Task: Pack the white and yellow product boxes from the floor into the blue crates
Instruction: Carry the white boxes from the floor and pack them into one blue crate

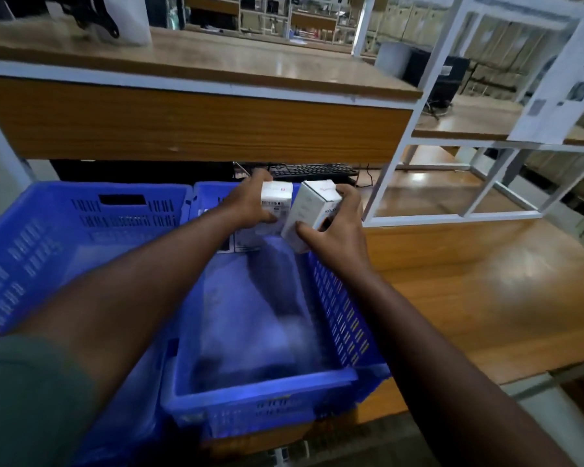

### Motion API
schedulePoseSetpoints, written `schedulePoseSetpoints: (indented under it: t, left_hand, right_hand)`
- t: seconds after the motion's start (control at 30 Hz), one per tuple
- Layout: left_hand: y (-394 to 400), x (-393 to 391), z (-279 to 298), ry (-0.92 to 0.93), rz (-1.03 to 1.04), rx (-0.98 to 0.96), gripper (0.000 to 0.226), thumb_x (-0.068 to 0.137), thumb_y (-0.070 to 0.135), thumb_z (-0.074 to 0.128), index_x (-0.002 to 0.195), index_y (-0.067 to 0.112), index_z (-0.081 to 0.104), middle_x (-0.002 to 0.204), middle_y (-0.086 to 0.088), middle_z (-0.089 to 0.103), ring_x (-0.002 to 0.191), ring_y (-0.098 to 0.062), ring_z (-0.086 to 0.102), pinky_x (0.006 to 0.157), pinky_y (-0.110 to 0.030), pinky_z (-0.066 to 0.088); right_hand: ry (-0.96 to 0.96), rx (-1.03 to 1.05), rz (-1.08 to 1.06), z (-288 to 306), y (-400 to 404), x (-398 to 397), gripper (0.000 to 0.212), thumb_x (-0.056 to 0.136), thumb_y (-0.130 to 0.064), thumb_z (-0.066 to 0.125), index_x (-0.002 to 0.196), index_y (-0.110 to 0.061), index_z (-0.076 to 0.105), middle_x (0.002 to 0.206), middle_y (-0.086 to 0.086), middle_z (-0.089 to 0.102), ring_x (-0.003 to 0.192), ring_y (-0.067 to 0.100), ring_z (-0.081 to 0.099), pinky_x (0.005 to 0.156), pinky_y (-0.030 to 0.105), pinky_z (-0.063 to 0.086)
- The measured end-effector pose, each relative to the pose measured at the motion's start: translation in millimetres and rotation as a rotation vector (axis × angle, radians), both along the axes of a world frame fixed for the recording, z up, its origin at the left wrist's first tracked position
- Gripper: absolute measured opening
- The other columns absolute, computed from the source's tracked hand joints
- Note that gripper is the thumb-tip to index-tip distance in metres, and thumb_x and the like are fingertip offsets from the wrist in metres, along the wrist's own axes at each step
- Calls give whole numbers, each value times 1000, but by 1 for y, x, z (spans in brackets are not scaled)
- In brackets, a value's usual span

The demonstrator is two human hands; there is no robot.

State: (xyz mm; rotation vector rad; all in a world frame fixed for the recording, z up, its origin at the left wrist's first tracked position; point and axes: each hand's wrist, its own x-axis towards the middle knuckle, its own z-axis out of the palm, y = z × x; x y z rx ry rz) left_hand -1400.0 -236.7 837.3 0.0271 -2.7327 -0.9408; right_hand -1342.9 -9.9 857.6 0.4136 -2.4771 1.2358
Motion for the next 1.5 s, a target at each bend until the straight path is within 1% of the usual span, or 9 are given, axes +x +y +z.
schedulePoseSetpoints:
  t: [0.43,0.67,0.8,1.0,1.13,1.23,1.3,1.4,1.5]
  left_hand:
    - [24,-52,-54,-76,78,-249,59,77,43,75,122,28,40,126,-12,59,120,-36,56,82,-43,47]
    - [8,-68,-89,-96,160,-563,79,59,42,90,129,29,56,148,-5,48,134,-32,46,107,-44,41]
    - [10,-73,-104,-73,208,-698,67,70,38,84,131,24,60,156,-10,38,137,-34,41,110,-45,36]
    - [25,-78,-100,-95,226,-881,50,83,30,74,128,15,62,148,-14,46,138,-36,39,112,-46,32]
    - [22,-79,-107,-34,136,-820,54,87,19,70,138,16,54,147,-16,47,143,-41,33,117,-49,26]
    - [20,-78,-106,5,128,-801,46,90,19,66,135,16,58,143,-16,51,139,-40,39,119,-49,21]
    - [20,-77,-104,8,111,-727,58,86,24,70,141,17,53,145,-14,49,139,-38,38,118,-48,19]
    - [15,-67,-93,25,36,-573,84,79,43,80,151,23,41,154,-9,41,144,-31,33,117,-47,18]
    - [14,-49,-66,84,-180,-161,93,74,46,86,151,25,39,151,-2,45,136,-16,40,107,-34,33]
  right_hand:
    - [-87,-17,92,-33,-4,-54,93,70,-42,86,143,-27,30,138,-2,45,123,18,55,93,42,58]
    - [-46,-91,-10,-45,-1,-66,83,68,-50,83,135,-30,39,127,-2,57,117,22,56,92,47,54]
    - [-88,-242,-70,-49,6,-71,89,71,-58,81,140,-33,32,137,-3,50,126,20,53,99,46,54]
    - [-83,-260,-40,-50,5,-68,86,76,-45,84,143,-32,31,140,-4,40,128,18,52,95,40,59]
    - [-42,-370,-81,-43,8,-63,92,77,-53,83,150,-35,29,144,-3,39,130,18,51,95,40,59]
    - [-27,-355,-74,-33,11,-63,93,79,-52,84,154,-41,30,143,1,36,124,12,53,82,8,54]
    - [-15,-290,-62,-25,13,-70,91,79,-51,85,154,-37,35,143,1,37,120,12,54,75,-3,45]
    - [36,-175,-86,-9,8,-85,86,75,-60,83,145,-31,44,143,1,35,123,17,54,82,9,50]
    - [109,-20,-122,-1,-8,-91,83,72,-64,82,135,-21,48,140,2,40,120,18,54,83,24,54]
